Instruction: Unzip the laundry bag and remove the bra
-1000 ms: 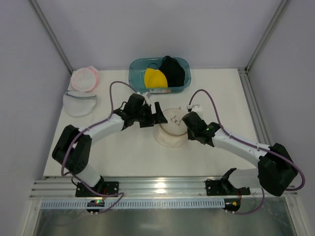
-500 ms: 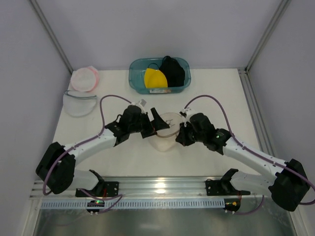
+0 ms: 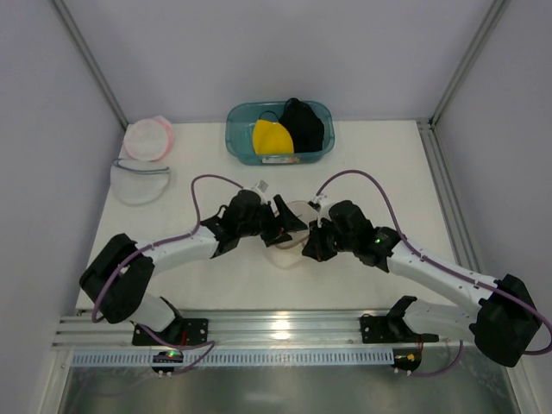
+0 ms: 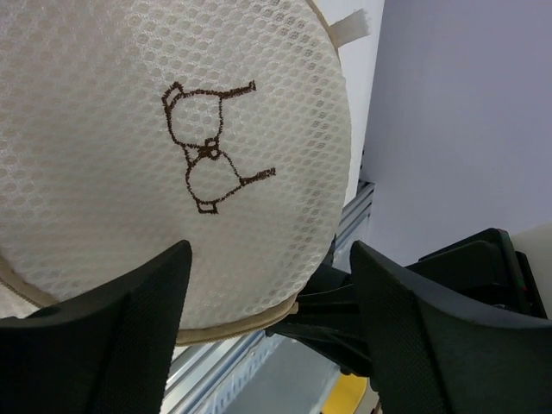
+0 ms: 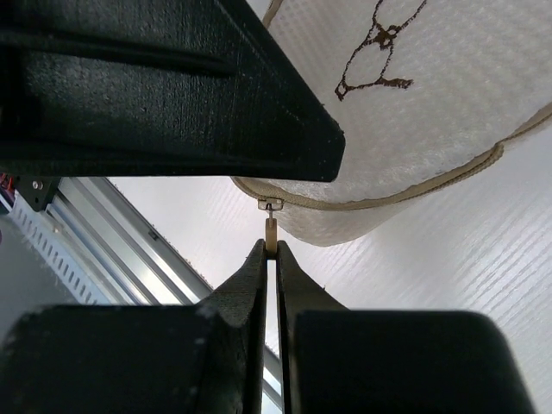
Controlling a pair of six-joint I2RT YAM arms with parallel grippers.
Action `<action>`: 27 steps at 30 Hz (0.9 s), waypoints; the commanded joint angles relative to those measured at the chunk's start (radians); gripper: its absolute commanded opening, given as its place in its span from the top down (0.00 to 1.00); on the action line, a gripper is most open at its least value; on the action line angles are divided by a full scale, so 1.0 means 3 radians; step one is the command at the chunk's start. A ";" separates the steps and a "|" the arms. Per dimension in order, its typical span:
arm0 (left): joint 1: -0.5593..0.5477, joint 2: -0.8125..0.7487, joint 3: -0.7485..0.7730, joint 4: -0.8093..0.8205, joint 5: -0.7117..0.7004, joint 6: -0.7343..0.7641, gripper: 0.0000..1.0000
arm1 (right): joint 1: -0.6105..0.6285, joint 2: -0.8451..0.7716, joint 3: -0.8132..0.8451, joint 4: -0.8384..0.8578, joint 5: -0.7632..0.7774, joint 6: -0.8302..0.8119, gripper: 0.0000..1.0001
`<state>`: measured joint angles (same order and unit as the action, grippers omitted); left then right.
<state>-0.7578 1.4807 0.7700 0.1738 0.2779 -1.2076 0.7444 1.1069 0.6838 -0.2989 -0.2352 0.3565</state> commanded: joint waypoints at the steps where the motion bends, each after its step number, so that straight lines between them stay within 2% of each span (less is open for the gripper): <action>1: -0.0010 0.0034 0.0005 0.0224 0.0081 -0.0045 0.27 | 0.0024 -0.0018 0.0006 0.0107 0.0001 -0.0048 0.96; 3: -0.0010 -0.0032 0.0005 0.0158 0.0015 -0.0040 0.26 | 0.0029 -0.0018 0.0022 0.0025 0.0175 -0.0043 0.96; 7: -0.0015 -0.0379 -0.0035 -0.0378 -0.0491 0.0052 0.09 | 0.0024 -0.0013 0.0052 -0.0103 0.0487 0.0013 0.96; 10: -0.0015 -0.0594 -0.0128 -0.0563 -0.0614 0.0037 0.03 | 0.0029 -0.0008 0.0042 -0.0057 0.0487 0.0039 0.96; 13: -0.0020 -0.0702 -0.0163 -0.0778 -0.0614 0.0016 0.02 | 0.0029 0.0007 0.0047 -0.0062 0.0508 0.0034 0.96; 19: -0.0026 -0.0850 -0.0347 -0.0758 -0.0528 -0.0086 0.02 | 0.0029 -0.0003 0.0047 -0.0083 0.0518 0.0013 0.96; 24: -0.0056 -0.0743 -0.0445 -0.0559 -0.0441 -0.0234 0.02 | 0.0029 -0.0028 0.0047 -0.0083 0.0503 0.0003 0.96; 27: -0.0056 -0.0600 -0.0496 -0.0213 -0.0476 -0.0321 0.02 | 0.0029 -0.0039 0.0047 -0.0062 0.0431 -0.0012 0.96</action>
<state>-0.7712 1.2682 0.6350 -0.0032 0.1322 -1.2633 0.7452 1.1069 0.6838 -0.3302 -0.0994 0.3637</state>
